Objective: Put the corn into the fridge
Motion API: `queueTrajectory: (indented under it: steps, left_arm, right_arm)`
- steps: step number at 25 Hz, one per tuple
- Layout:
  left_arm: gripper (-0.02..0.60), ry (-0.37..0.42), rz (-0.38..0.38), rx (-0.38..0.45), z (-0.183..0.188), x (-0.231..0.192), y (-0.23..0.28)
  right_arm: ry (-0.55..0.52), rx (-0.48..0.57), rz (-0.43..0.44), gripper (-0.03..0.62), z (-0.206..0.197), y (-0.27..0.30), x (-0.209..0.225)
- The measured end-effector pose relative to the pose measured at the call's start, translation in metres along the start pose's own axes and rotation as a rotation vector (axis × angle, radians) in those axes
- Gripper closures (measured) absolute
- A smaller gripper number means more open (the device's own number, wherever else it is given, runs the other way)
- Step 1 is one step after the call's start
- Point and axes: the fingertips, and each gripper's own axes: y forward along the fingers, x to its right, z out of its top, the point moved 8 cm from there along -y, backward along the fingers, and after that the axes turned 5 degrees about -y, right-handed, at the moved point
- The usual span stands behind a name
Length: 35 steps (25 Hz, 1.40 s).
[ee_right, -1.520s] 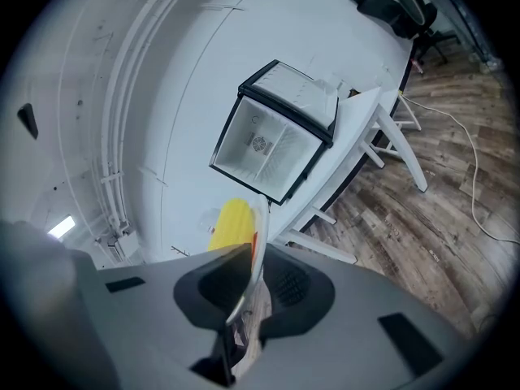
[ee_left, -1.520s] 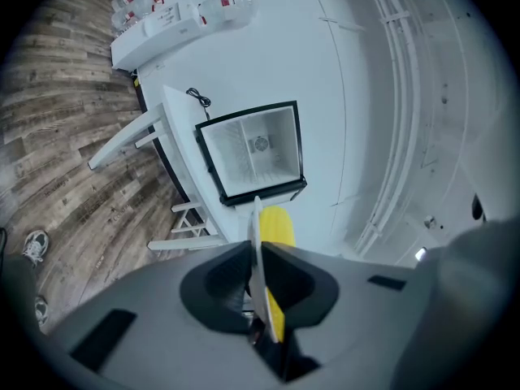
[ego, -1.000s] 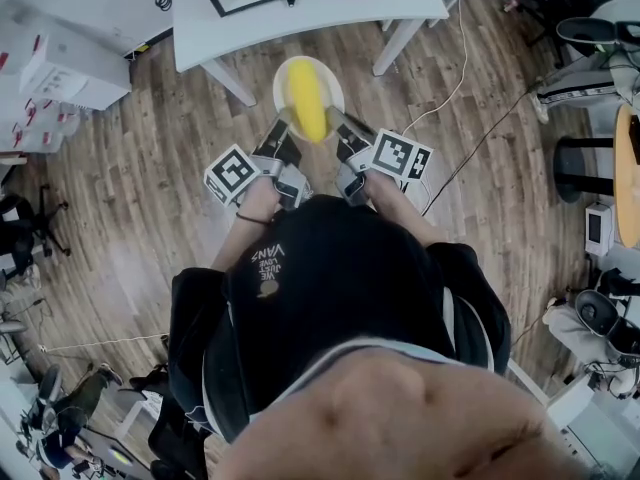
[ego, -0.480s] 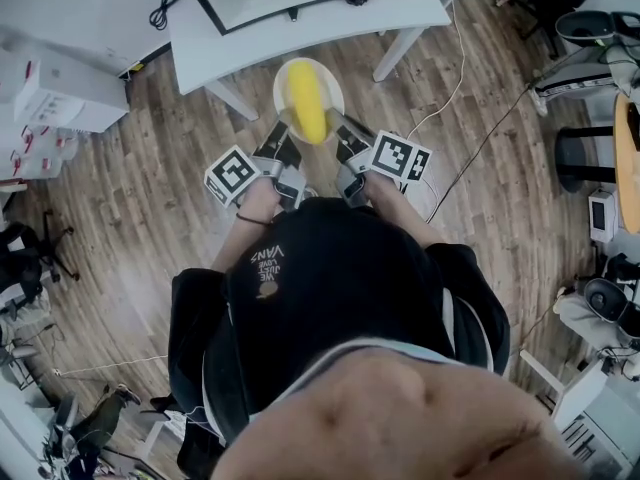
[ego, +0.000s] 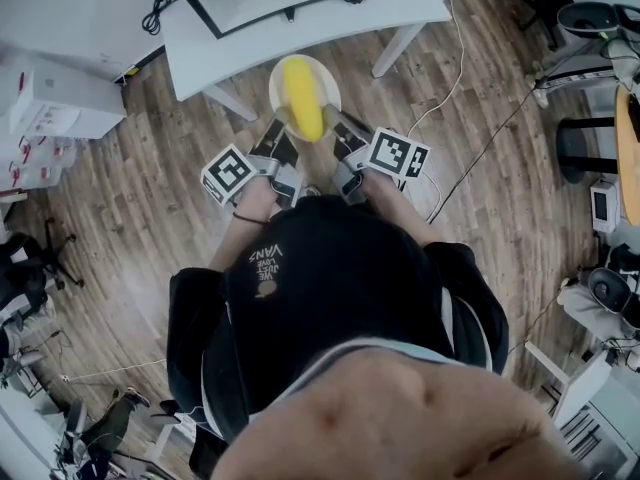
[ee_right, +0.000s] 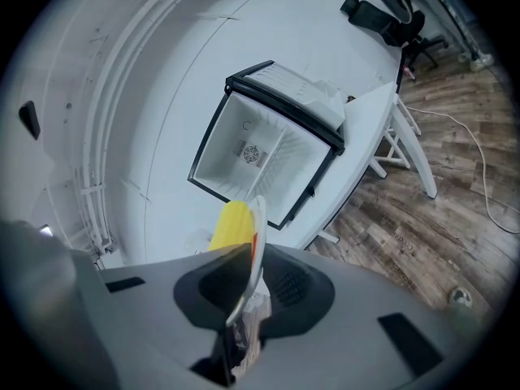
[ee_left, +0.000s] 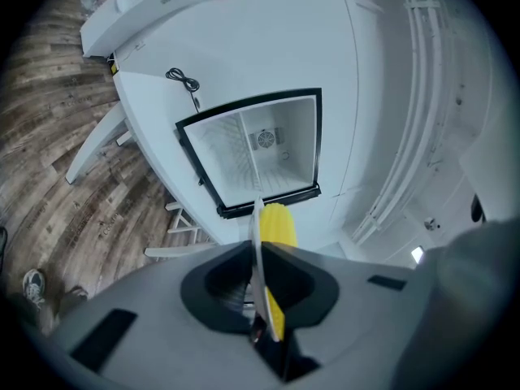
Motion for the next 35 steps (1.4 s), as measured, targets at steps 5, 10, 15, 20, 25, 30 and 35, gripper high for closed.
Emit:
queueTrajectory:
  steps: [5, 10, 15, 20, 25, 30, 35]
  left_arm:
    - [0.548, 0.002, 0.007, 0.015, 0.001, 0.003, 0.020]
    - [0.548, -0.006, 0.022, 0.051, 0.006, 0.005, 0.041]
    - [0.548, -0.009, 0.009, 0.083, 0.011, 0.010, 0.069]
    - [0.548, -0.022, 0.027, 0.114, 0.016, 0.010, 0.091]
    - [0.548, -0.029, 0.032, 0.149, 0.017, 0.011, 0.114]
    - [0.548, -0.031, 0.038, 0.192, 0.019, 0.013, 0.134]
    - [0.548, -0.034, 0.041, 0.240, 0.023, 0.012, 0.144]
  right_arm:
    - [0.001, -0.010, 0.007, 0.557, 0.018, 0.005, 0.012]
    - [-0.007, -0.042, 0.024, 0.557, 0.042, 0.018, 0.021]
    - [-0.020, -0.070, 0.038, 0.557, 0.071, 0.030, 0.033]
    - [-0.030, -0.098, 0.055, 0.557, 0.095, 0.043, 0.044]
    - [-0.041, -0.135, 0.070, 0.557, 0.119, 0.054, 0.057]
    - [-0.054, -0.168, 0.096, 0.557, 0.141, 0.065, 0.067]
    - [-0.065, -0.208, 0.120, 0.557, 0.153, 0.078, 0.072]
